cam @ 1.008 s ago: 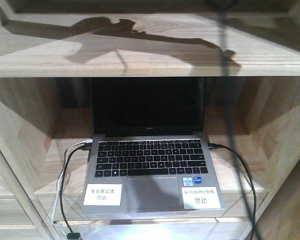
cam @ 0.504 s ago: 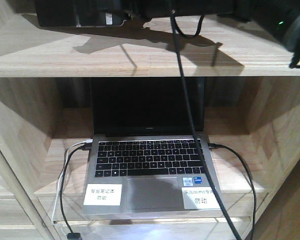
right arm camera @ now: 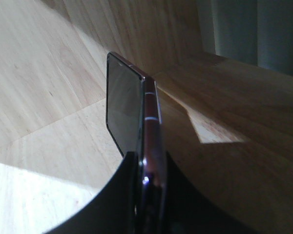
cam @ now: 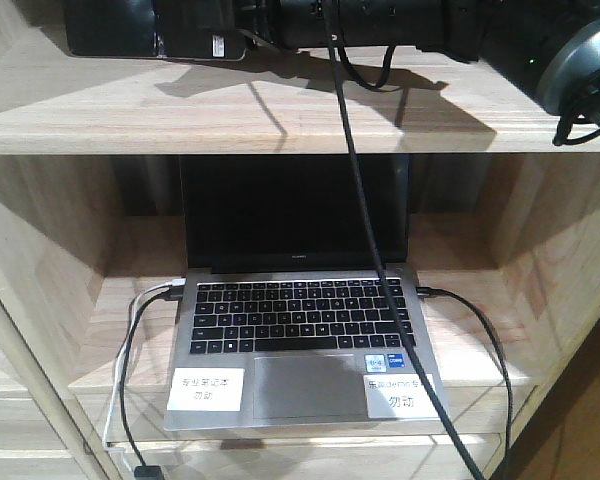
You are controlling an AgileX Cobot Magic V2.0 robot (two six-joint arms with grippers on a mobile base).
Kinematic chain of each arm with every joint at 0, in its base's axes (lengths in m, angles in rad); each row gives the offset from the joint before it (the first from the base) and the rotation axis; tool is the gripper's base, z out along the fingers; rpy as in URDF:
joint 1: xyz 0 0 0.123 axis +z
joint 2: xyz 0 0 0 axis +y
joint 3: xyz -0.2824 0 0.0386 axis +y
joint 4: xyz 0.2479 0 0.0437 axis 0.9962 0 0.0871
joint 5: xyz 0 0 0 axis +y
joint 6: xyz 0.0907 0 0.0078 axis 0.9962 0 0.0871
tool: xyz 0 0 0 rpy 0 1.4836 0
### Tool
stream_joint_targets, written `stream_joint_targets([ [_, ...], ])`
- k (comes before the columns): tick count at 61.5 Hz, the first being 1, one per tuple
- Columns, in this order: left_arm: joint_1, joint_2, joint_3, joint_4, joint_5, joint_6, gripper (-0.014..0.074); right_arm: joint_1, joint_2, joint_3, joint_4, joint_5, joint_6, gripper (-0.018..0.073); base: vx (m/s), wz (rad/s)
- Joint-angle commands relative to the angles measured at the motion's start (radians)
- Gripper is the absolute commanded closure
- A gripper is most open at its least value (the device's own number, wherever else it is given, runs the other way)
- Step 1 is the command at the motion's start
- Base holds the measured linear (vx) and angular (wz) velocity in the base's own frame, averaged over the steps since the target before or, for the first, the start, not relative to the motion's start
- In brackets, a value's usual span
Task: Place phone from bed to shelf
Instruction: 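Lower the phone onto the upper shelf and open the right gripper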
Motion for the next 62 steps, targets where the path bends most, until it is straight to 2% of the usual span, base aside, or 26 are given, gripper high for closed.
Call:
stream_joint_targets([
  [1,-0.006,-0.006,-0.025,-0.010,-0.072,-0.009,0.0595,-0.004,-0.053,-0.033,0.045,-0.038,-0.003,0.0396,0.00,0.00],
  [18,-0.006,-0.006,-0.025,-0.010,-0.072,-0.009,0.0595,-0.004,-0.053,-0.033,0.045,-0.098,-0.003,-0.0003,0.00,0.00],
  [22,-0.006,-0.006,-0.025,-0.010,-0.072,-0.009,0.0595,-0.004,-0.053,-0.034,0.032,-0.108,-0.003,-0.0082,0.00,0.00],
  [27,-0.006,-0.006,-0.025,-0.010,-0.072,-0.009,0.0595,-0.004,-0.056,-0.034,-0.007,-0.109,-0.003,-0.0135,0.00,0.00],
  [34,-0.006,-0.006,-0.025,-0.010,-0.072,-0.009,0.0595,-0.004,-0.067,-0.034,-0.080,-0.108,0.008,-0.0138,0.00,0.00],
  [43,-0.006,-0.006,-0.025,-0.010,-0.072,-0.009,0.0595,-0.004,-0.088,-0.034,-0.117,-0.108,0.027,-0.0107,0.00,0.00],
  [56,-0.006,-0.006,-0.025,-0.010,-0.072,-0.009,0.0595,-0.004,-0.134,-0.034,-0.137,-0.098,0.031,-0.0017,0.00,0.00],
  [62,-0.006,-0.006,-0.025,-0.010,-0.072,-0.009,0.0595,-0.005,-0.156,-0.033,-0.137,-0.086,0.075,0.0048,0.00,0.00],
])
